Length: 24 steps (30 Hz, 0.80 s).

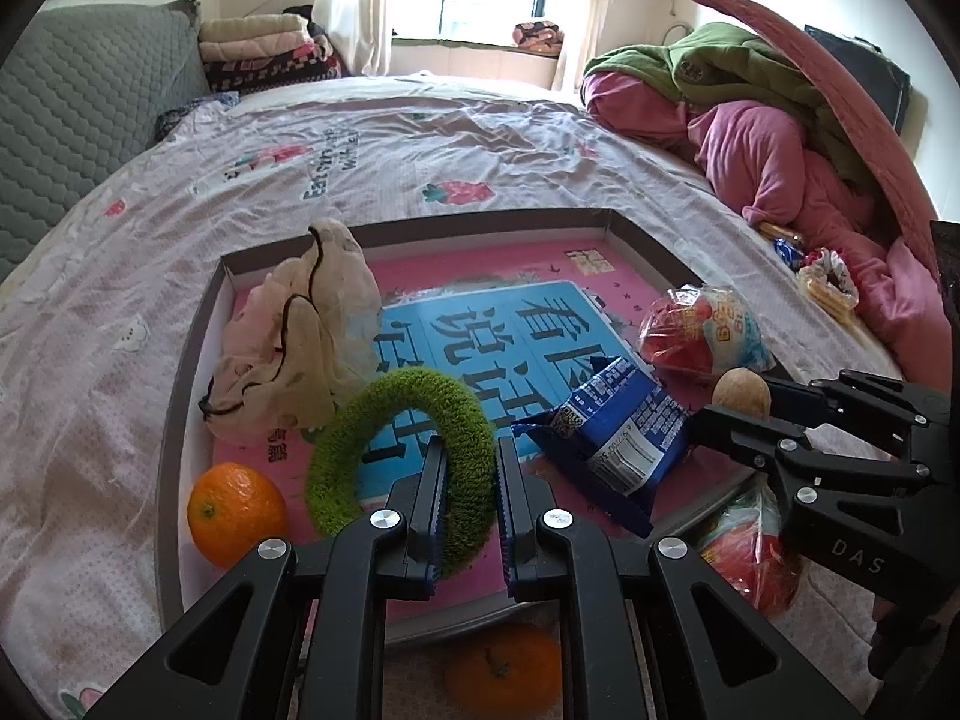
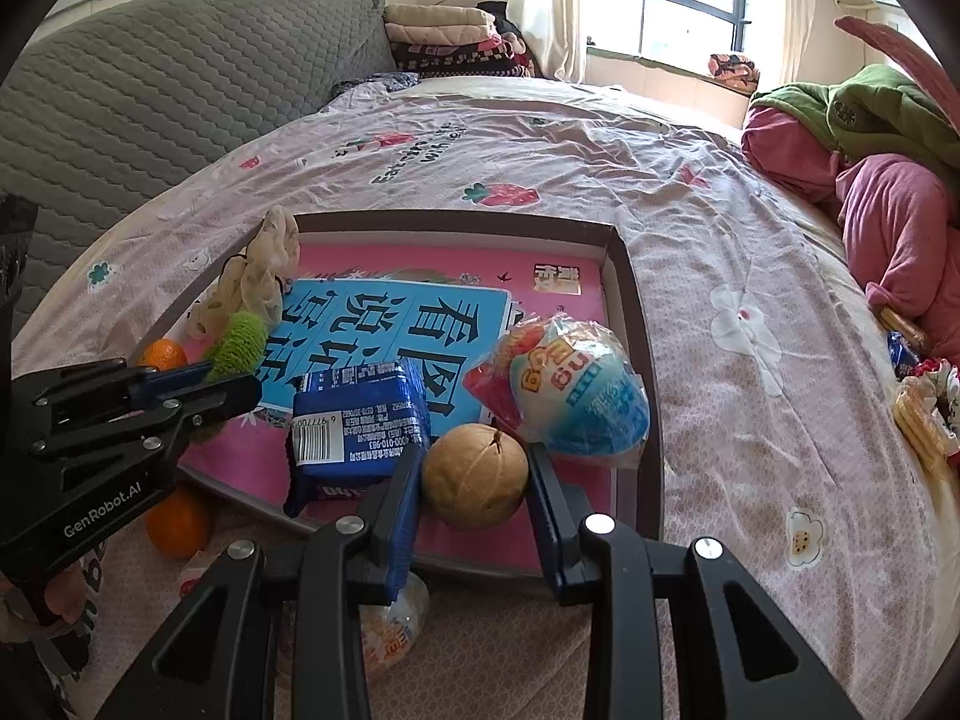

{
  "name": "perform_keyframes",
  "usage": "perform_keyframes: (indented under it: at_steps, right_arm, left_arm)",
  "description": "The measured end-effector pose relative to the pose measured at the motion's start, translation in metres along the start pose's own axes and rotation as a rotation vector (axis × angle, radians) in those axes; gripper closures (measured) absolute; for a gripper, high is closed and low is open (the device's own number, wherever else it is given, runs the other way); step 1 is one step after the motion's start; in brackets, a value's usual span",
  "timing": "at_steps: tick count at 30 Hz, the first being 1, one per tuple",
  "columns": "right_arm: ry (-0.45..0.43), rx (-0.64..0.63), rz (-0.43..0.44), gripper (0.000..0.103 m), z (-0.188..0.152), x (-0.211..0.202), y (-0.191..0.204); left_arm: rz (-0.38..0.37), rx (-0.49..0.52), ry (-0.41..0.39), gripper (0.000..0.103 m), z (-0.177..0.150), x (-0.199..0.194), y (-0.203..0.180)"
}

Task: Organize objects
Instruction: 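Lower the ring into the tray with left tool while right tool lowers the brown fruit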

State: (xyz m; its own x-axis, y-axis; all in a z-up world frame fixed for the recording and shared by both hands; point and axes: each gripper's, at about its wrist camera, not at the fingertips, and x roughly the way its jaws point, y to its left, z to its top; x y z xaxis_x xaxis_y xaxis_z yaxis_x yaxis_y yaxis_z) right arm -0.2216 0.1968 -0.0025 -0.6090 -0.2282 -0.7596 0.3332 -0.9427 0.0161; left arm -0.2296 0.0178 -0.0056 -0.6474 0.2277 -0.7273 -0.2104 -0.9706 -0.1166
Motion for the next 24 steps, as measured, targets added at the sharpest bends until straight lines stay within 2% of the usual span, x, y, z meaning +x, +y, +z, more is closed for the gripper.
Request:
perform_keyframes:
  at_steps: [14,24]
  right_arm:
    - [0.023,0.027,-0.001,0.069,0.0,0.002,-0.007]
    - [0.031,0.045,-0.002,0.069,-0.002,0.002,-0.012]
  left_arm:
    - [-0.036,-0.005,0.052,0.088,-0.005,0.01,-0.001]
    - [-0.04,-0.011,0.056,0.082,-0.004,0.008,-0.002]
